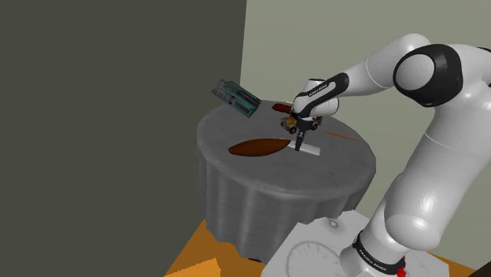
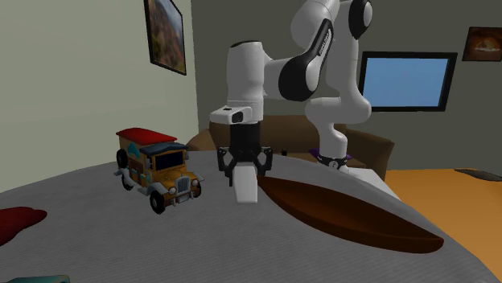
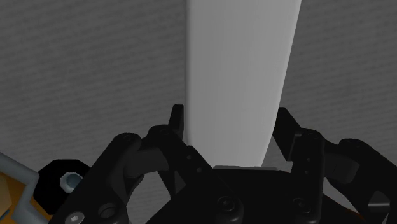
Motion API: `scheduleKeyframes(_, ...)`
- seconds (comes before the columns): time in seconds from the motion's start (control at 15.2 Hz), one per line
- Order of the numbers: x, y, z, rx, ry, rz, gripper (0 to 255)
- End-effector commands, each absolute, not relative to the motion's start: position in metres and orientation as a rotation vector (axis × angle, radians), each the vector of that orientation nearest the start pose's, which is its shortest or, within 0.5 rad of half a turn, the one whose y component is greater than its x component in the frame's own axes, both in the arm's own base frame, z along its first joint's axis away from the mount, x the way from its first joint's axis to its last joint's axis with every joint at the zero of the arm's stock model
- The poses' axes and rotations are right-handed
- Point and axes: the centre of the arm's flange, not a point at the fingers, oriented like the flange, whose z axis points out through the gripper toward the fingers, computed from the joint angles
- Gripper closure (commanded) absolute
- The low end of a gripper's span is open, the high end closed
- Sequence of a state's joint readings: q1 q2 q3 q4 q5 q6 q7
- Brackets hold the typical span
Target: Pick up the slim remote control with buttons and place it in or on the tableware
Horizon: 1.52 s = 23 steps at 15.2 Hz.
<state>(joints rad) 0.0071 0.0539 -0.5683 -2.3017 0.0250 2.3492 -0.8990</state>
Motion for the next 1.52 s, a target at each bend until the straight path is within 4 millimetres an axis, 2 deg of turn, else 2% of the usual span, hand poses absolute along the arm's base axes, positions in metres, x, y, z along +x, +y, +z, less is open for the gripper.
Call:
scheduleKeyframes(0.0, 0.438, -0.274, 0.328, -3.11, -0.504, 0.01, 255)
scheduleKeyframes(0.4, 0.438, -0.274, 0.327, -3.11, -0.505, 0.01, 255)
scheduleKeyframes(1.45, 0.438, -0.274, 0.412, -3.11, -0.505, 0.01, 255)
